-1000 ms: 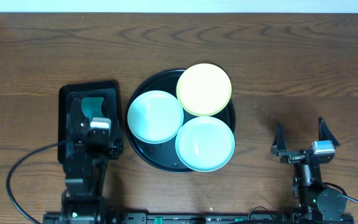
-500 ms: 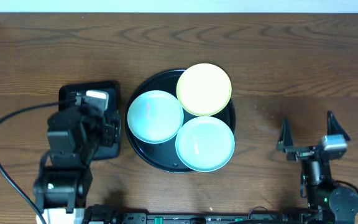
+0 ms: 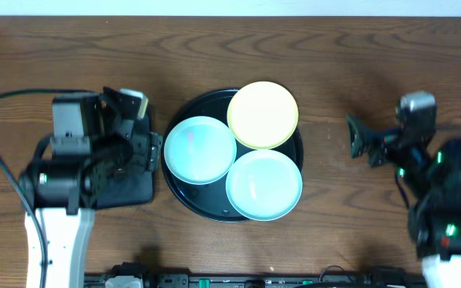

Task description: Clean dirty plates on tray and stack at the side

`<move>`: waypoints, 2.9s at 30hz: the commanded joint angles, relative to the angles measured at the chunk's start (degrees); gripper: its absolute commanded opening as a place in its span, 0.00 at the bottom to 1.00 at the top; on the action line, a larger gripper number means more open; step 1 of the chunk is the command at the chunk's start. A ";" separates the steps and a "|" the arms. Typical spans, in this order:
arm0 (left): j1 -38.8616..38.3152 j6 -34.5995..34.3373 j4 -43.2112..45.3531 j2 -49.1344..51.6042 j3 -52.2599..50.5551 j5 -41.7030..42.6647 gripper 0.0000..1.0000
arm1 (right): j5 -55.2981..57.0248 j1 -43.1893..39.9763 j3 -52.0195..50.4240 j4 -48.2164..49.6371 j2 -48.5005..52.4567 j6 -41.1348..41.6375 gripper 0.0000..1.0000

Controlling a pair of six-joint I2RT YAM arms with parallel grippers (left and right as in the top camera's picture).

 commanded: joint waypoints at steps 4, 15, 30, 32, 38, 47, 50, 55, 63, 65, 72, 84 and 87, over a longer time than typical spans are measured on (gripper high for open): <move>-0.09 0.55 -1.33 5.70 3.13 4.20 0.77 | -4.48 -0.50 18.80 -18.01 17.77 -2.80 0.99; -0.07 0.55 -1.27 8.81 3.13 4.17 0.77 | -21.11 -0.31 24.85 -19.80 33.77 -2.14 0.99; 4.46 -19.15 1.05 8.98 3.13 -16.15 0.77 | 2.36 24.85 34.77 -20.15 47.78 18.67 0.73; 6.03 -20.04 0.92 8.98 3.13 -16.17 0.77 | 3.63 27.30 37.38 -21.81 50.99 19.91 0.72; 9.46 -20.59 0.87 8.98 3.13 -16.20 0.77 | 6.64 32.87 40.02 -25.57 60.28 25.66 0.51; 9.55 -21.44 0.87 9.01 3.06 -16.22 0.77 | 10.71 37.24 39.98 -26.67 66.58 29.66 0.38; 9.55 -21.44 0.85 9.49 3.06 -16.22 0.77 | 11.65 38.58 39.98 -25.92 67.41 29.90 0.32; 9.55 -21.44 0.70 11.13 3.02 -16.20 0.76 | 15.85 40.37 39.98 -25.70 67.47 31.12 0.29; 9.55 -21.40 -0.22 15.52 3.02 -16.22 0.76 | 21.42 43.28 39.98 -24.37 67.71 32.87 0.20; 9.55 -21.40 -0.26 16.63 3.02 -16.20 0.76 | 22.32 43.91 39.98 -24.02 68.26 33.00 0.19; 9.55 -21.40 -0.22 19.23 3.02 -16.22 0.75 | 22.73 44.50 39.98 -23.06 71.34 33.29 0.17; 9.53 -21.40 -0.15 19.54 2.89 -16.20 0.75 | 22.71 44.39 39.98 -21.59 73.11 33.90 0.01; 9.53 -21.38 0.07 19.56 1.92 -16.20 0.75 | 22.71 44.39 39.98 -21.55 73.11 34.21 0.01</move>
